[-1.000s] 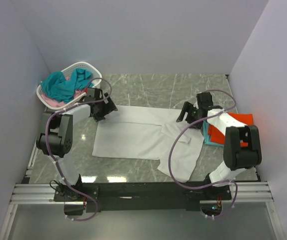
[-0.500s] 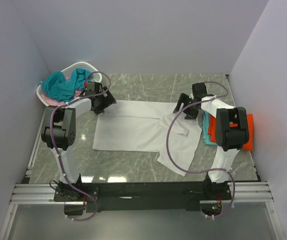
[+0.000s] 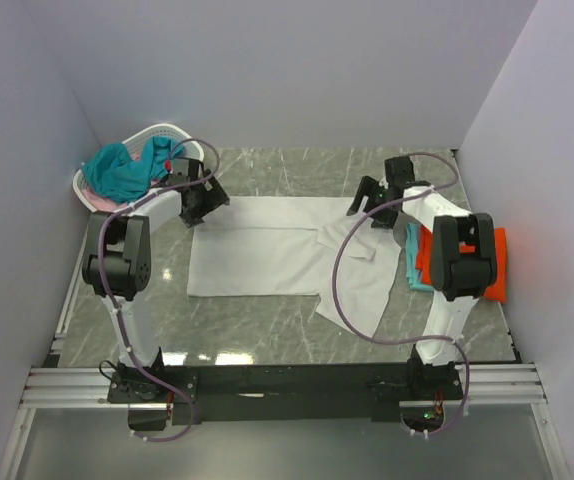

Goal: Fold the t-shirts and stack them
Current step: Fold the tshirt

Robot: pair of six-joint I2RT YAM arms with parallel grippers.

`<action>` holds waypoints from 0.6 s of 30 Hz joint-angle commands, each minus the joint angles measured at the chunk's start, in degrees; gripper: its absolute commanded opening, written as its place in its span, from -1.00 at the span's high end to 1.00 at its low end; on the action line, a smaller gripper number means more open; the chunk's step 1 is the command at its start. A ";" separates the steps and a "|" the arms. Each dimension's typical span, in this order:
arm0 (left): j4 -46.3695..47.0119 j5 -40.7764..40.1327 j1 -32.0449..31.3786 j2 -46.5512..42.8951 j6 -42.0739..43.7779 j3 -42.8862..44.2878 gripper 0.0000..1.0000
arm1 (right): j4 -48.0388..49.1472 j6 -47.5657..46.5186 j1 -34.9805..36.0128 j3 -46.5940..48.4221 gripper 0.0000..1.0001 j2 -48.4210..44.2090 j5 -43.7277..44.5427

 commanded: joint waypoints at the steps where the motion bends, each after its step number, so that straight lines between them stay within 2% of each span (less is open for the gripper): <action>1: -4.12 -3.80 -1.56 -9.35 -0.08 -0.97 -0.99 | 0.33 -0.82 0.43 -3.53 -0.75 -12.01 2.88; 5: -7.02 -6.81 -3.24 -18.51 -2.28 -6.95 -0.99 | 0.51 -0.21 0.78 -10.57 -0.79 -21.87 4.90; 12: -13.35 -11.29 -5.00 -39.76 -11.49 -27.24 -0.99 | 2.35 4.27 0.78 -25.94 -0.82 -39.88 6.58; 15: -17.65 -13.40 -5.00 -47.49 -14.84 -34.19 -0.99 | 3.49 5.16 0.87 -30.78 -0.82 -45.34 6.31; 18: -18.46 -11.92 -5.00 -53.83 -16.95 -41.04 -0.99 | 3.23 4.89 0.78 -33.69 -0.83 -48.69 7.27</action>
